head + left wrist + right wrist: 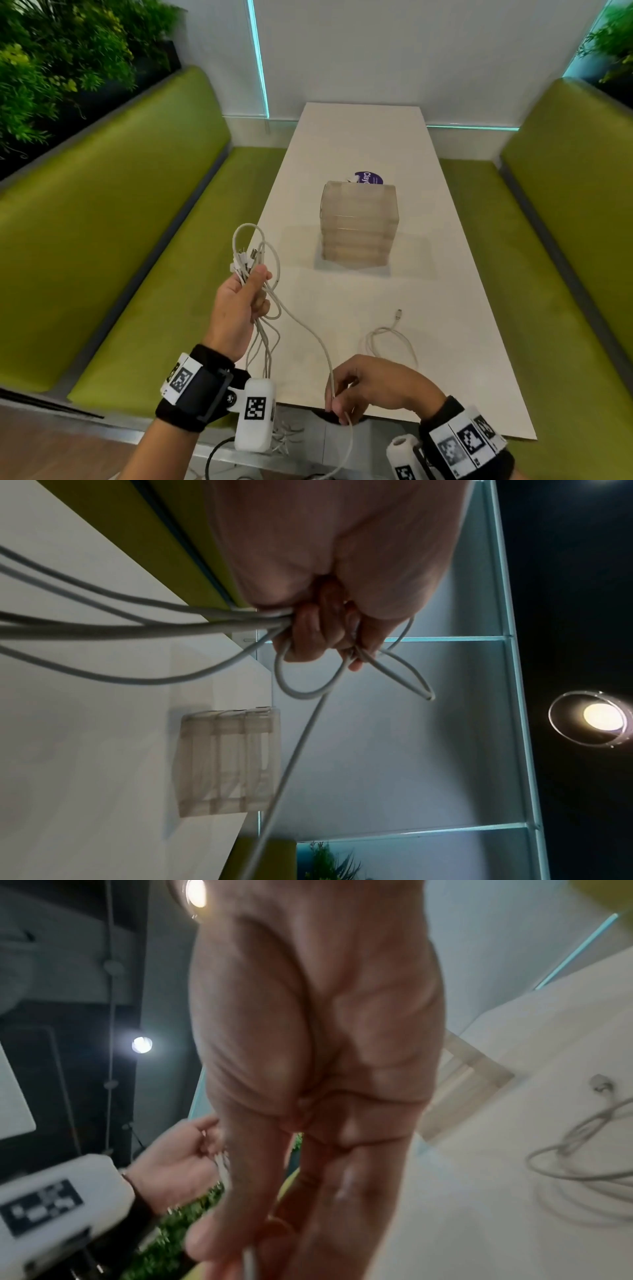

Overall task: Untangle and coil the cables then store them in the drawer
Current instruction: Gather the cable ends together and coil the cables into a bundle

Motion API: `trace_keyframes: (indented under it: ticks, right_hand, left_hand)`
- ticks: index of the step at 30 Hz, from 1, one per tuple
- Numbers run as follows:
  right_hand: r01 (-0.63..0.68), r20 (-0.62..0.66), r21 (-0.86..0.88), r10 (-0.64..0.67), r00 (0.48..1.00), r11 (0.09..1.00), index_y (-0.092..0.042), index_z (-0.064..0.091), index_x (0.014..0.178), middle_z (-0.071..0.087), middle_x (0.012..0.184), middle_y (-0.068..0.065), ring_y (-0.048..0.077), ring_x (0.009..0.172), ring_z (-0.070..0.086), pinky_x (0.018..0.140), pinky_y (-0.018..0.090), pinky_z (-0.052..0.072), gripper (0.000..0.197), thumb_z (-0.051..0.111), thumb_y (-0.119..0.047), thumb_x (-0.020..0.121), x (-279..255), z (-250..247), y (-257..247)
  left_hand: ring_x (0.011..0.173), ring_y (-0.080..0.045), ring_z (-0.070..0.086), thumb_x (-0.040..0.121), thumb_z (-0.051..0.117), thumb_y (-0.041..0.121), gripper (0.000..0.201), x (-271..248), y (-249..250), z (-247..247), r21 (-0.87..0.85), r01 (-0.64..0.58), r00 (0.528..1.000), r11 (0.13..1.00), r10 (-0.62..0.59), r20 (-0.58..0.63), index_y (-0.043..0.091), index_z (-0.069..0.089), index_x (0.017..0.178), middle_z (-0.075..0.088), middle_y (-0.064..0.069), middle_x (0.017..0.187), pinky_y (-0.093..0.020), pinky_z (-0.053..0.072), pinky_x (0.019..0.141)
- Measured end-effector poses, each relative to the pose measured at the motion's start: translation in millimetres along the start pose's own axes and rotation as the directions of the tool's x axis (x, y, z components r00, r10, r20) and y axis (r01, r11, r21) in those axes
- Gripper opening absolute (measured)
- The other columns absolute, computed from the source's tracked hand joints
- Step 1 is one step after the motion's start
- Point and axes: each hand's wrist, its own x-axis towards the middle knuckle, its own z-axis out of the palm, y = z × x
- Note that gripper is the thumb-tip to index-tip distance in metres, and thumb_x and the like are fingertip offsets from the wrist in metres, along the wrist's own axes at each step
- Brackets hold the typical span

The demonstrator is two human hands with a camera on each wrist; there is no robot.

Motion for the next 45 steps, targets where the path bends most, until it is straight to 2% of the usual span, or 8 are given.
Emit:
trace_keyframes:
  ticks: [7, 12, 15, 19, 24, 31, 36, 45]
  right_hand:
    - [-0.214, -0.206, -0.28, 0.159, 0.966, 0.936, -0.021, 0.063, 0.066, 0.064, 0.073, -0.011, 0.024, 0.077, 0.066, 0.064, 0.027, 0.051, 0.016, 0.073, -0.014, 0.077, 21, -5, 50]
    - [-0.277, -0.368, -0.358, 0.138, 0.92, 0.892, -0.021, 0.049, 0.132, 0.051, 0.128, -0.003, 0.011, 0.102, 0.054, 0.082, 0.018, 0.043, 0.051, 0.068, -0.02, 0.085, 14, -27, 46]
    - [-0.082, -0.51, -0.254, -0.062, 0.858, 0.964, -0.027, 0.039, 0.141, 0.046, 0.138, -0.009, 0.005, 0.111, 0.052, 0.096, 0.017, 0.041, 0.045, 0.048, -0.019, 0.098, 0, -40, 18]
    - [0.251, -0.495, -0.019, -0.227, 0.839, 0.968, -0.036, 0.045, 0.137, 0.055, 0.13, -0.014, 0.004, 0.107, 0.062, 0.096, 0.03, 0.051, 0.051, 0.059, -0.039, 0.088, -10, -39, -19]
    - [0.312, -0.607, -0.076, -0.292, 0.739, 0.947, -0.015, 0.075, 0.096, 0.074, 0.086, 0.001, 0.012, 0.081, 0.068, 0.073, 0.025, 0.055, 0.013, 0.067, -0.015, 0.086, -9, -36, -25]
    - [0.017, -0.235, -0.114, -0.043, 0.971, 0.993, -0.008, 0.076, 0.091, 0.07, 0.074, 0.002, 0.007, 0.067, 0.065, 0.063, 0.018, 0.052, 0.013, 0.068, -0.018, 0.086, -17, -40, 2]
    - [-0.207, 0.07, -0.198, 0.224, 0.972, 0.958, -0.008, 0.074, 0.091, 0.069, 0.072, 0.003, 0.01, 0.059, 0.064, 0.069, 0.025, 0.057, 0.014, 0.067, -0.019, 0.084, -12, -12, 24]
    - [-0.289, -0.173, -0.338, 0.242, 0.955, 0.896, -0.012, 0.075, 0.091, 0.074, 0.091, 0.007, 0.012, 0.072, 0.062, 0.075, 0.031, 0.052, 0.018, 0.072, -0.022, 0.077, 3, 0, 74]
  left_hand:
    - [0.049, -0.012, 0.023, 0.091, 0.058, 0.023, 0.022, -18, -22, 1, 0.301, 0.096, 0.977, 0.949, -0.147, 0.152, 0.006, 0.061, 0.079, 0.029, 0.007, 0.052, -0.027, 0.021, 0.05]
    - [0.048, -0.011, 0.026, 0.092, 0.059, 0.02, 0.019, -30, -38, 3, 0.423, 0.111, 0.948, 0.899, -0.223, 0.225, 0.004, 0.06, 0.082, 0.037, 0.01, 0.052, -0.024, 0.024, 0.047]
    - [0.048, -0.011, 0.026, 0.091, 0.061, 0.021, 0.017, -32, -45, 6, 0.508, 0.113, 0.933, 0.854, -0.267, 0.242, 0.007, 0.062, 0.081, 0.035, 0.006, 0.056, -0.024, 0.024, 0.046]
    - [0.048, -0.009, 0.024, 0.092, 0.06, 0.02, 0.014, -35, -49, 13, 0.575, 0.086, 0.894, 0.814, -0.318, 0.315, 0.011, 0.059, 0.081, 0.035, 0.008, 0.057, -0.025, 0.02, 0.046]
    - [0.05, -0.011, 0.024, 0.09, 0.064, 0.021, 0.014, -36, -47, 12, 0.537, 0.091, 0.888, 0.839, -0.312, 0.337, 0.011, 0.058, 0.082, 0.032, 0.004, 0.06, -0.026, 0.022, 0.047]
    - [0.049, -0.011, 0.019, 0.086, 0.06, 0.032, 0.033, -25, -35, 2, 0.169, 0.117, 0.973, 0.979, -0.147, 0.178, -0.001, 0.062, 0.093, 0.024, 0.006, 0.056, -0.022, 0.019, 0.046]
    - [0.044, -0.007, 0.019, 0.095, 0.047, 0.024, 0.025, -18, -21, 8, 0.048, 0.067, 0.987, 0.997, -0.073, 0.144, 0.006, 0.061, 0.085, 0.025, 0.008, 0.052, -0.021, 0.018, 0.044]
    - [0.045, -0.008, 0.017, 0.093, 0.048, 0.027, 0.025, -15, -6, 10, -0.033, 0.051, 0.985, 0.998, -0.045, 0.166, 0.009, 0.058, 0.08, 0.022, 0.008, 0.053, -0.02, 0.018, 0.042]
